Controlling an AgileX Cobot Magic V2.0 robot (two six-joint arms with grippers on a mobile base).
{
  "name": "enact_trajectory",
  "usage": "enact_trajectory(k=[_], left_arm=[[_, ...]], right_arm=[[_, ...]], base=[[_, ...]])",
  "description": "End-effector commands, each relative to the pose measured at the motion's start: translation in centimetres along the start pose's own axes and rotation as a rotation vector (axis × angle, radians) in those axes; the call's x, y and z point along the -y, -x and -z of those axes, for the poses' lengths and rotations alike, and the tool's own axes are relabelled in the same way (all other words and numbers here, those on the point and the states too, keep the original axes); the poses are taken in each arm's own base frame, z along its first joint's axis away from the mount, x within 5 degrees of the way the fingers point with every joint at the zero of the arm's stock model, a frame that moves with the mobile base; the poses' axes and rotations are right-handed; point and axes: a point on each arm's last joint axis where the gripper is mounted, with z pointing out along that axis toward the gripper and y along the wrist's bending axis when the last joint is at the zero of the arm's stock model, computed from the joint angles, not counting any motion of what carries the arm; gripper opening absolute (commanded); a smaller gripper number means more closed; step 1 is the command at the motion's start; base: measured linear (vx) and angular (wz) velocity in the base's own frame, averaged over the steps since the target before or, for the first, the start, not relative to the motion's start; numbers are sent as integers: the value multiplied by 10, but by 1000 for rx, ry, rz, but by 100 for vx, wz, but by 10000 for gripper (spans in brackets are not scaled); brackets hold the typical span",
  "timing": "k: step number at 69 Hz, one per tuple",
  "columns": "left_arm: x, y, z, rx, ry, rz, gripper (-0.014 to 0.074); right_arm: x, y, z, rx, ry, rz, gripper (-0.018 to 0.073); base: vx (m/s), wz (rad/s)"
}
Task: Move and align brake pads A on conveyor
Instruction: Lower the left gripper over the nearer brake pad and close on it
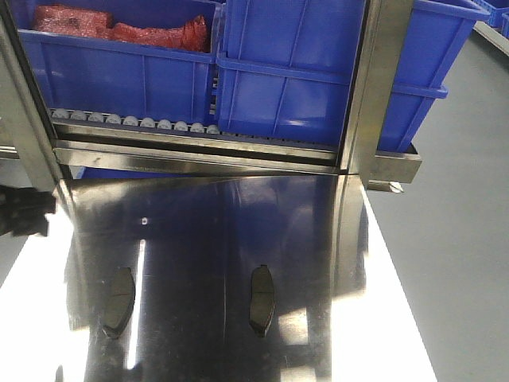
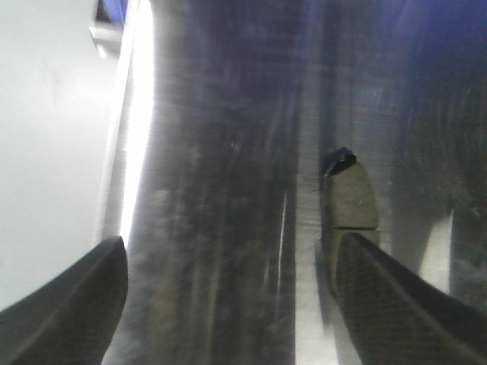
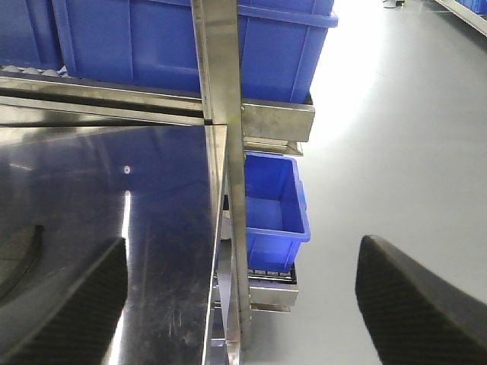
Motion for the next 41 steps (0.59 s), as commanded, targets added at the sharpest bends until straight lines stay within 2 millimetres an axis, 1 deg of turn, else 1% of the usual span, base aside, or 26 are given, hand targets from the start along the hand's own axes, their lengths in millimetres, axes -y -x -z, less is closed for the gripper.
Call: enact_trajectory(k=[1,3,4,11,17,24,31,41], left_arm=[[18,23,-2,-13,-21,-11,533],[23,27,-11,-48,-17,-15,533],[24,29,-11,-53,-17,-15,533],[42,38,-34,-137,-9,-31,533],[56,39,-52,-180,-7,-45,533],[70,35,-72,-230,-13,-49,533],[83,30,-85,-262,-33,-63,533],[98,24,-97,-283,-51,-69,533]], right_arm=[[0,14,3,86,-3,14,575],[0,14,3,86,-3,14,575],[0,14,3,86,-3,14,575],[0,14,3,86,-3,14,575],[0,14,3,86,-3,14,575],[0,14,3,86,-3,14,575],[0,14,3,86,-3,14,575],[0,14,3,86,-3,14,575]], base=[[0,0],[0,0],[0,0],[0,0],[0,0],[0,0],[0,0],[0,0]])
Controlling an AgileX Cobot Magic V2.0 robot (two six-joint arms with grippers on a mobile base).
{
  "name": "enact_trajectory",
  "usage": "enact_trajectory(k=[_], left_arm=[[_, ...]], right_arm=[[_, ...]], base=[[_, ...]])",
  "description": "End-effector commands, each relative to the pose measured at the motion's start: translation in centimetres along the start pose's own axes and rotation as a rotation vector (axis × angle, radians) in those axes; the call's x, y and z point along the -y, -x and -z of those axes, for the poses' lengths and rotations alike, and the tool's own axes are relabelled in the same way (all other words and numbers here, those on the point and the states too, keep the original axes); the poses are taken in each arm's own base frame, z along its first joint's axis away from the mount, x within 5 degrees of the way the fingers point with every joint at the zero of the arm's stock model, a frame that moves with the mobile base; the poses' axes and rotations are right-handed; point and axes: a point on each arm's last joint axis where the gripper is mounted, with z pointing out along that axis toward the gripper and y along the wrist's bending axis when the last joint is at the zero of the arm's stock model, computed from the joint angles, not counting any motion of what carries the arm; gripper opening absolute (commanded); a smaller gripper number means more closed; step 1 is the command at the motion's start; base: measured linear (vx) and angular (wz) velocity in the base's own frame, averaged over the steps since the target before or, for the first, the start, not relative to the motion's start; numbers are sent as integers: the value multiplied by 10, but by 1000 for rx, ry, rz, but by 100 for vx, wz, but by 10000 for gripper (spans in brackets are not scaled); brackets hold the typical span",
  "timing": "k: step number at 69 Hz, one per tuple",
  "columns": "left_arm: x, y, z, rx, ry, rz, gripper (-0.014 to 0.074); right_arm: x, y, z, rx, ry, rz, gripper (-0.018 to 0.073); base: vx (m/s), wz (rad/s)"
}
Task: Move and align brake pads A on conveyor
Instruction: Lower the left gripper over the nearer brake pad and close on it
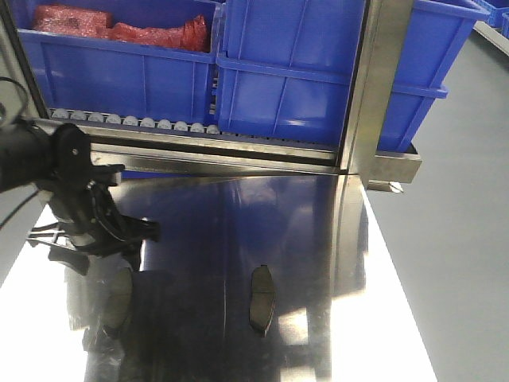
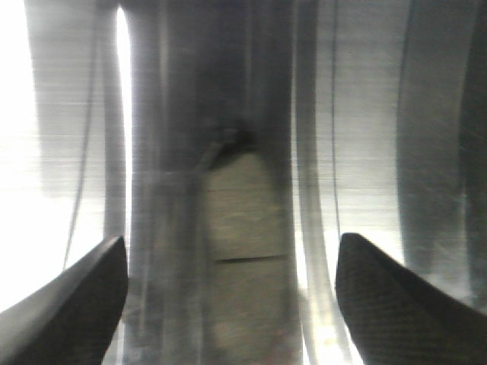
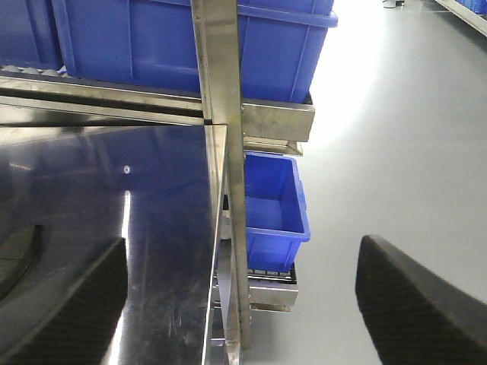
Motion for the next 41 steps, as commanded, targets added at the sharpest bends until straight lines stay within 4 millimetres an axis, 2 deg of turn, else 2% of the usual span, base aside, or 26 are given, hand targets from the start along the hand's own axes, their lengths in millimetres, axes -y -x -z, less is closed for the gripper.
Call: enact_trajectory(k=[1,17,32,41], left_arm=[[13,2,17,65,-54,12,533],[20,-3,3,-12,-42,3,533],[17,-5,7,-13,-15,-6,533],[13,-14,9,-12,-11,13,533]], right_arm=[[0,14,3,86,-3,14,575],[0,14,3,86,-3,14,575],[0,14,3,85,-3,14,575],[0,14,3,85,-3,14,575]], base=[[0,0],[0,0],[0,0],[0,0]])
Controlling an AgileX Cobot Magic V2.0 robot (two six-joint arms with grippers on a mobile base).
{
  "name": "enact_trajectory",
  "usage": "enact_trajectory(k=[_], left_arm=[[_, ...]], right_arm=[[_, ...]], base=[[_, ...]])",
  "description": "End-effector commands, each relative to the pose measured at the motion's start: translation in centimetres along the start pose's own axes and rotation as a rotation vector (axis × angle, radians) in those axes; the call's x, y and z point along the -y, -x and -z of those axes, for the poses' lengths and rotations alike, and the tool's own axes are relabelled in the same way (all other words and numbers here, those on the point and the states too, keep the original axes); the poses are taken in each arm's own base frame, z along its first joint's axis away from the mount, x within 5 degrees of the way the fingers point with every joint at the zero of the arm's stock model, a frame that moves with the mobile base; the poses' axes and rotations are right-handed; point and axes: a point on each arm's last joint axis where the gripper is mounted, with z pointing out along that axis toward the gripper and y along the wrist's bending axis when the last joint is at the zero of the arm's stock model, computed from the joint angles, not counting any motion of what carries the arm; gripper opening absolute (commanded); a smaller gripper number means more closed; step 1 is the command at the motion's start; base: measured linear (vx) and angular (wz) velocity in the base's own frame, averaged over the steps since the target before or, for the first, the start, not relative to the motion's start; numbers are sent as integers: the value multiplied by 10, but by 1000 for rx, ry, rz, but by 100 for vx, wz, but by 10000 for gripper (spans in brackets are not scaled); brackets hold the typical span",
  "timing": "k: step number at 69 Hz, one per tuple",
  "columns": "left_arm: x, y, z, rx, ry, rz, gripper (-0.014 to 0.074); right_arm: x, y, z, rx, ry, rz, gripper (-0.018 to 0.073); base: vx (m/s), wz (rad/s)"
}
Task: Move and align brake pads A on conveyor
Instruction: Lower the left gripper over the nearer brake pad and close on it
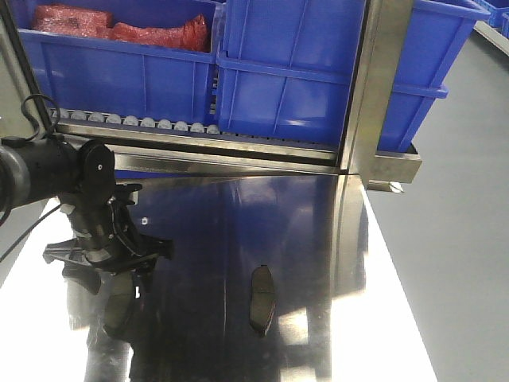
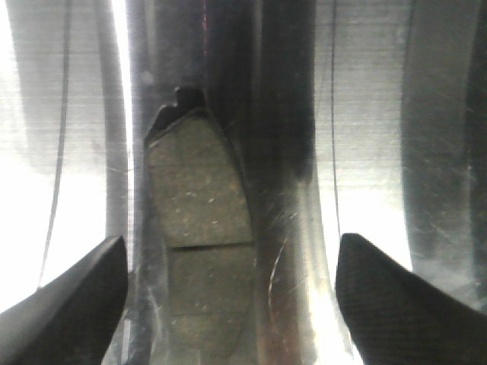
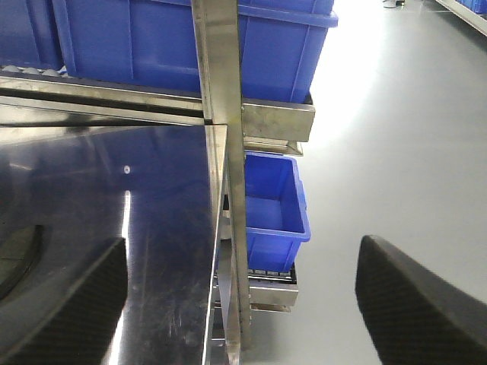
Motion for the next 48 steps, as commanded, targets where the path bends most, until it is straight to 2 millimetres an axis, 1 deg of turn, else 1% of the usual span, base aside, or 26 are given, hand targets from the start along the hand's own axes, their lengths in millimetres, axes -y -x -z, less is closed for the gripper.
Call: enact_trajectory(k=[1,14,30,48], left_arm=[[0,-9,25,70,-25,16,533],[-4,-18,20,132,-48,24,533],[-3,-14,12,133,-51,27,533],[-6,-9,1,119,-50,48,533]], right_arm=[[0,14,3,85,-3,14,575],[0,14,3,85,-3,14,575],[0,14,3,85,-3,14,575],[0,14,3,85,-3,14,575]], base=[[0,0],[0,0],[0,0],[0,0]])
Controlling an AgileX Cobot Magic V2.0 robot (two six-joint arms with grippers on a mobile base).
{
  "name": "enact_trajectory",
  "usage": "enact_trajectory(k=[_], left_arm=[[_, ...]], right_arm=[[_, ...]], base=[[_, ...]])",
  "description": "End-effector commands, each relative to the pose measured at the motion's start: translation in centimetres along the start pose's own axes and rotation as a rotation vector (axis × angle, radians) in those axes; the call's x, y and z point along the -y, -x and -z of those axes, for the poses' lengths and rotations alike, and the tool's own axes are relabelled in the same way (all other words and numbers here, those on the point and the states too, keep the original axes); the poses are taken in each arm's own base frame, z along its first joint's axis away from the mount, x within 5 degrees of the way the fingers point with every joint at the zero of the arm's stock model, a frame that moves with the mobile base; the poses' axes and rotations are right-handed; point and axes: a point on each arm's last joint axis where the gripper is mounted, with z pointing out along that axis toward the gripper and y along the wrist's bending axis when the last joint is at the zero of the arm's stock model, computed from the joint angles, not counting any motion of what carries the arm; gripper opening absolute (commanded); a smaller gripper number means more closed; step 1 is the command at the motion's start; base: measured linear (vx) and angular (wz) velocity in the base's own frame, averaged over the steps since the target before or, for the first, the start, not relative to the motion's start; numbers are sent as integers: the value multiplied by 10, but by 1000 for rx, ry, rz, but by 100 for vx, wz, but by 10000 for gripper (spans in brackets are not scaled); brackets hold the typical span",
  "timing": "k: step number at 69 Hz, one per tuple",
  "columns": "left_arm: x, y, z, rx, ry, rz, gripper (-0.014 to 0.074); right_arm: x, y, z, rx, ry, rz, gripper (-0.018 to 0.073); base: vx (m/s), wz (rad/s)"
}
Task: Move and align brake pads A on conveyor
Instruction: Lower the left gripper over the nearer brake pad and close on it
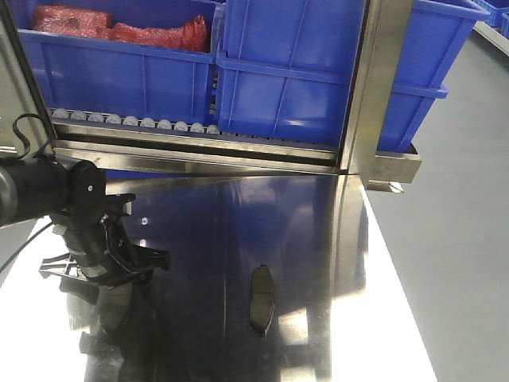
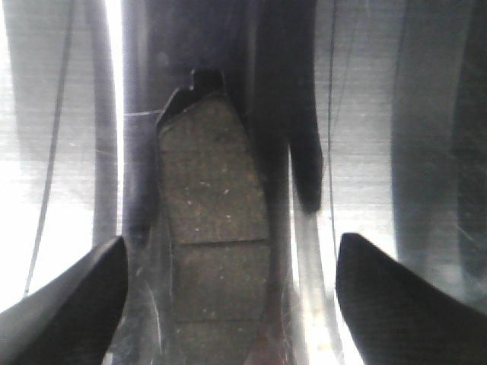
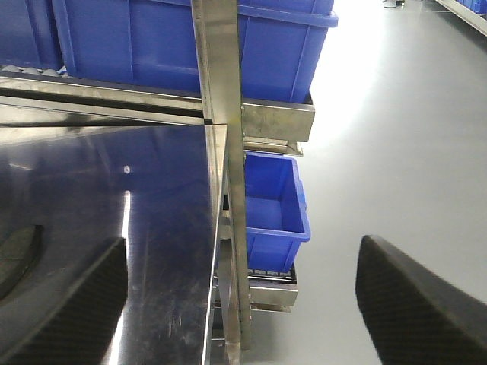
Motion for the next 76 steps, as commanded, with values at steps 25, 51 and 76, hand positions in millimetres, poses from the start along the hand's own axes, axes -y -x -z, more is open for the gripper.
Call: enact_trajectory(k=[25,51,76], left_arm=[[1,7,9,65,-31,24,533],[1,8,9,73,-33,22,181],[2,8,2,52,-33,-9,-8]], right_arm=[[0,14,3,86,-3,14,575],[0,14,3,86,-3,14,575],[0,14,3,86,-3,14,575]], base=[[0,0],[0,0],[0,0]])
